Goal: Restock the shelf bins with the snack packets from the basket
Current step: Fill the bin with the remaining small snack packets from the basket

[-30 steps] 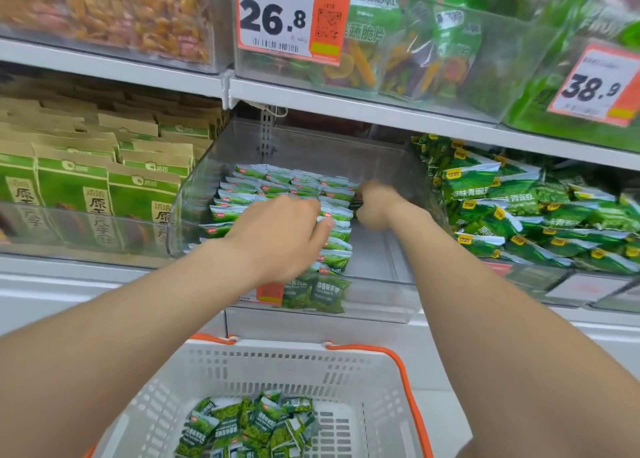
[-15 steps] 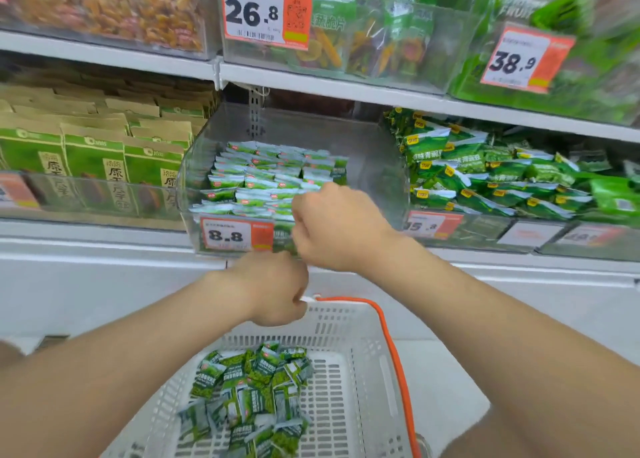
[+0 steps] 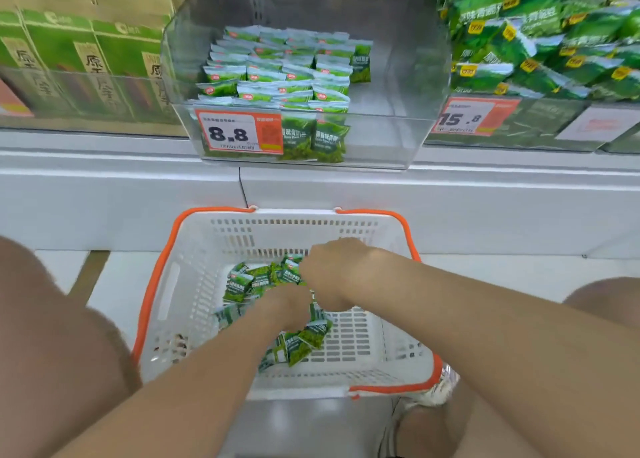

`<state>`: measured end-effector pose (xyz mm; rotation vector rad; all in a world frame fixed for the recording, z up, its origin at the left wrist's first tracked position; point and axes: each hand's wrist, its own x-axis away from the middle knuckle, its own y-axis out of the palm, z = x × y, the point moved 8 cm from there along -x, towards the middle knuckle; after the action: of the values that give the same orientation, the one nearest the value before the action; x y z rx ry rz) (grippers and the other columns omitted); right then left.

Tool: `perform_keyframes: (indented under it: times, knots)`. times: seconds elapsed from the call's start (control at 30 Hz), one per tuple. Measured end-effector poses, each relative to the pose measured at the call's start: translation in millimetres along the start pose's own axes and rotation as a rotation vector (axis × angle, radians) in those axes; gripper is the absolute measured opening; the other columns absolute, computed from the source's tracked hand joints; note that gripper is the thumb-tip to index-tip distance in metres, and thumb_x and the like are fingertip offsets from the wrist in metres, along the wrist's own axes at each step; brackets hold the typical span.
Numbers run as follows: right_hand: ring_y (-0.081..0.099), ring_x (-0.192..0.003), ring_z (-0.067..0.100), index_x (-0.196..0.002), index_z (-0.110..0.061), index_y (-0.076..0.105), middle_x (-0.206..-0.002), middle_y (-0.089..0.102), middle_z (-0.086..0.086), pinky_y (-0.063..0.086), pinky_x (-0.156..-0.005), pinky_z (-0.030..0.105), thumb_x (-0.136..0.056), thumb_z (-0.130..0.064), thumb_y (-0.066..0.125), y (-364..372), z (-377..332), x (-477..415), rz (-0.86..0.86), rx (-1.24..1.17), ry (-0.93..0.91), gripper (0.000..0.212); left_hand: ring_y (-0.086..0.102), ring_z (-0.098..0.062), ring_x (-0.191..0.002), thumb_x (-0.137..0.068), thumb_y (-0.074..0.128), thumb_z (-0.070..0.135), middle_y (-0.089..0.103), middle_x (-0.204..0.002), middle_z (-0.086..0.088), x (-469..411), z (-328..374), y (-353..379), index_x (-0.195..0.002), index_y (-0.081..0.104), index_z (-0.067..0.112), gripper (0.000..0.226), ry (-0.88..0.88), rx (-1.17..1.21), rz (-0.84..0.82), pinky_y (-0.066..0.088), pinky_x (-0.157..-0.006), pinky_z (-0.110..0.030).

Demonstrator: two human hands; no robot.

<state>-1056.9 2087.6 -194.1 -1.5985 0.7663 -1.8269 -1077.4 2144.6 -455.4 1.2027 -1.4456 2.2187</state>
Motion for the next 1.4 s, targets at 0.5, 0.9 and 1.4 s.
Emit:
perform_keyframes:
  times: [0.5,0.9,1.4]
  knots:
    - [0.048,-0.063,0.015,-0.078,-0.017,0.042,-0.089,0.049,0.001,0.038,-0.048,0.030,-0.099,-0.008,0.052,-22.9,14.5,-20.3,0.063,-0.008,-0.016,0.025,0.069,-0.027,-0.096,-0.097,0.064,0.003,0.068,-0.107,-0.011,26.4,-10.5,67.3,-0.123,0.062,0.001,0.027,-0.008,-0.054,-0.163,0.060,-0.091,-0.040]
    - [0.053,-0.073,0.025,-0.091,-0.011,0.051,-0.094,0.048,0.005,0.047,-0.064,0.035,-0.094,0.005,0.055,-58.3,27.0,2.4,0.143,0.008,-0.036,0.017,0.056,-0.026,-0.065,-0.097,0.072,0.016,0.048,-0.070,-0.013,54.5,16.3,-59.6,-0.080,0.049,0.010,0.029,0.123,0.879,0.038,0.061,-0.065,-0.033]
    - [0.056,-0.101,0.028,-0.125,-0.010,0.046,-0.096,0.056,0.004,0.053,-0.077,0.044,-0.091,-0.018,0.071,-89.2,100.8,47.1,0.380,-0.222,-0.001,0.043,0.076,-0.039,-0.072,-0.105,0.057,0.025,0.069,-0.075,-0.016,169.3,51.0,-211.5,-0.102,0.065,-0.003,0.030,0.340,1.624,0.557,0.064,-0.061,-0.047]
